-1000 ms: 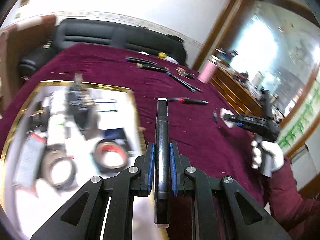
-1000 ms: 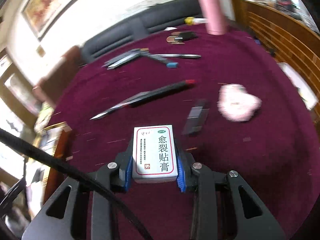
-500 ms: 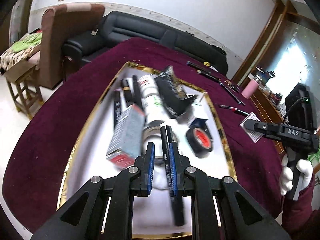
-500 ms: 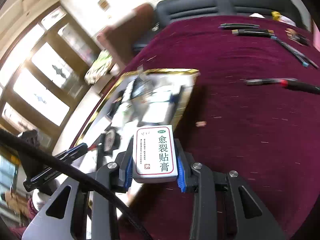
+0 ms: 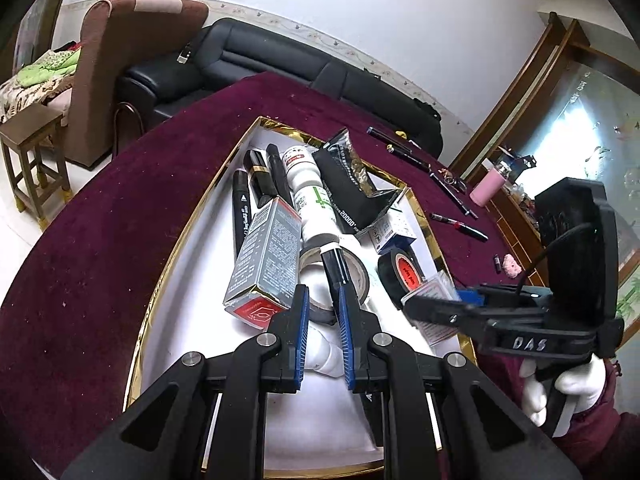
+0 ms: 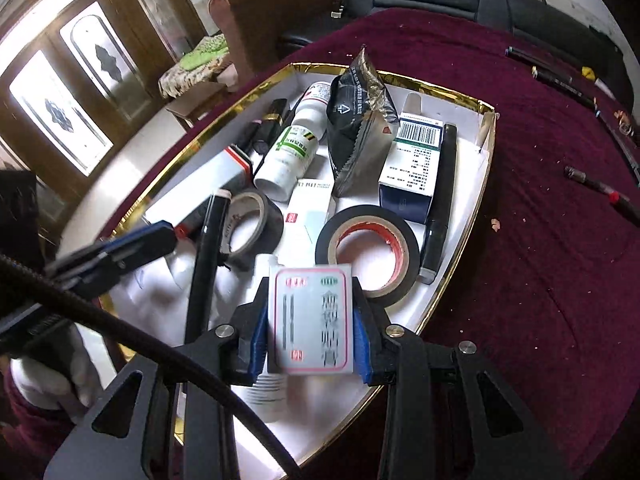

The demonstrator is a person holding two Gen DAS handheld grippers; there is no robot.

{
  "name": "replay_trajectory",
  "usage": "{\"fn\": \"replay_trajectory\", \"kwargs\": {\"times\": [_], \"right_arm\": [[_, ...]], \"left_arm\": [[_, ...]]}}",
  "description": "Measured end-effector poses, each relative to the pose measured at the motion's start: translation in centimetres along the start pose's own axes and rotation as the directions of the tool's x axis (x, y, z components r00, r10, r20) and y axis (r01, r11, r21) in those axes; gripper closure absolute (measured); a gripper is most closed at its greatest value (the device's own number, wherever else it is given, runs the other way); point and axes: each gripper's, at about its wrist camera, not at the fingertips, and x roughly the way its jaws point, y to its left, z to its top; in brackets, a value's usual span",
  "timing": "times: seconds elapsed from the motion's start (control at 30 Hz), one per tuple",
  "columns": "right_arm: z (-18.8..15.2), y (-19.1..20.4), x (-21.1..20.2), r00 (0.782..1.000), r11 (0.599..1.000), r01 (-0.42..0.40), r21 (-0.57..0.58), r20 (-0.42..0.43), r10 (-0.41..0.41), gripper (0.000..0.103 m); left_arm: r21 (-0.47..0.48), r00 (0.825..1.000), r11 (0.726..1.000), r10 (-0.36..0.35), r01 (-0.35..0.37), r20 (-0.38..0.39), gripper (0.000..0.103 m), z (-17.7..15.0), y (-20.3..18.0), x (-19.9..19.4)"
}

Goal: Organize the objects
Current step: 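Lower the marker and medicine box into the tray and open both grippers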

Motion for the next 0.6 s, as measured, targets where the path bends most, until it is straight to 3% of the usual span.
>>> {"fn": "replay_trajectory", "kwargs": {"times": [0.07, 0.13, 0.27, 0.37, 0.47, 0.57, 0.6], "right_arm": [[-0.1, 0.3, -0.2, 1.0, 1.0, 0.021, -0.011, -0.001, -0.021, 0.07], [-0.2, 0.4, -0.5, 1.0, 0.999, 0.028, -0.018, 0.002, -0.028, 0.07], [-0.2, 0.1, -1.2, 1.0, 1.0, 0.017, -0.007, 0.008, -0.017, 0.07], [-0.2, -0.4, -1.9, 1.0, 1.0, -0.003, 0.014, 0.025, 0.003, 0.07], [-0.4, -0.9, -2.6, 0.999, 1.0, -0.001, 0.03, 0.043, 0.0, 0.07], [-0.9, -2.1, -3.5, 0.998, 0.999, 0.011, 0.052, 0.06, -0.014, 0.07], [-1.1, -2.7, -4.0, 0.997, 0.998, 0.009, 0.064, 0.071, -0.014, 0.064]], "left_arm": [[-0.003, 1.0, 1.0, -0.006, 0.006, 0.007, 0.083, 0.0, 0.1, -0.1], [-0.009, 1.0, 1.0, -0.005, 0.006, 0.017, 0.06, 0.1, 0.2, -0.3], [-0.015, 0.999, 1.0, -0.024, 0.024, 0.037, 0.052, 0.2, 0.1, -0.8], [-0.012, 0.998, 1.0, -0.028, 0.029, 0.048, 0.037, 0.4, -0.2, -1.2], [0.0, 0.993, 0.997, -0.082, 0.082, 0.081, 0.035, 0.7, -1.1, -2.0], [0.009, 0.979, 0.987, -0.16, 0.16, 0.125, 0.011, 1.1, -2.3, -2.9], [0.001, 0.967, 0.977, -0.212, 0.214, 0.14, 0.002, 1.3, -2.7, -3.2]]}}
